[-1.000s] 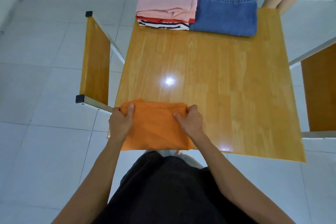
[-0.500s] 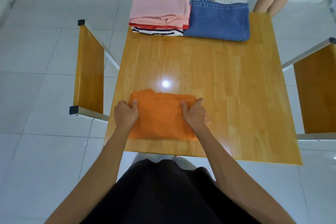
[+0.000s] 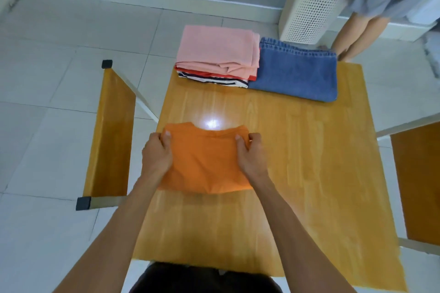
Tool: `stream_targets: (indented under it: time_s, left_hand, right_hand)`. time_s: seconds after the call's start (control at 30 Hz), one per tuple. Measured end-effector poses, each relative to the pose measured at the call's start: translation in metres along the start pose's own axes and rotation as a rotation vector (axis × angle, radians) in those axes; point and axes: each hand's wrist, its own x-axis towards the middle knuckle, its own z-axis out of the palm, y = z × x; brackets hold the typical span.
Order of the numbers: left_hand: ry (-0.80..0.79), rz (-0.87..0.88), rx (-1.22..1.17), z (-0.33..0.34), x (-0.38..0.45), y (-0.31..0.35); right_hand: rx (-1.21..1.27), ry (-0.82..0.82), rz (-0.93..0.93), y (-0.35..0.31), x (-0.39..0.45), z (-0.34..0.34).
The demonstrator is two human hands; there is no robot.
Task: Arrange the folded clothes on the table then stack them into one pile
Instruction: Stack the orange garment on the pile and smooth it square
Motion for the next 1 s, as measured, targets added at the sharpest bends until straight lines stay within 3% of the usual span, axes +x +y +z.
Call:
stream_targets:
  time_s: [0.2, 0.5, 0.67, 0.83, 1.0]
  left_hand:
    - [0.123, 0.209, -0.055, -0.04, 0.096, 0.104]
    - [0.131, 0.294, -0.042, -0.037, 0.234, 0.215]
    - [0.047, 0.256, -0.018, -0.006, 0.276, 0.221]
    - [-0.098, 0.139, 0.056, 0.036, 0.291, 0.179]
    - [0.0, 0.215, 0.027, 0.034, 0.298, 0.183]
  right_hand:
    - [0.141, 0.121, -0.118, -0.094, 0.096, -0.018]
    - [0.053, 0.267, -0.234, -0.183, 0.232, -0.038]
    - [-0.029, 0.272, -0.172, -0.184, 0.278, -0.028]
    - [-0.12, 0.195, -0.063, -0.149, 0.293, -0.007]
    - [-0.06, 0.321, -0.137, -0.151, 0.297, -0.009]
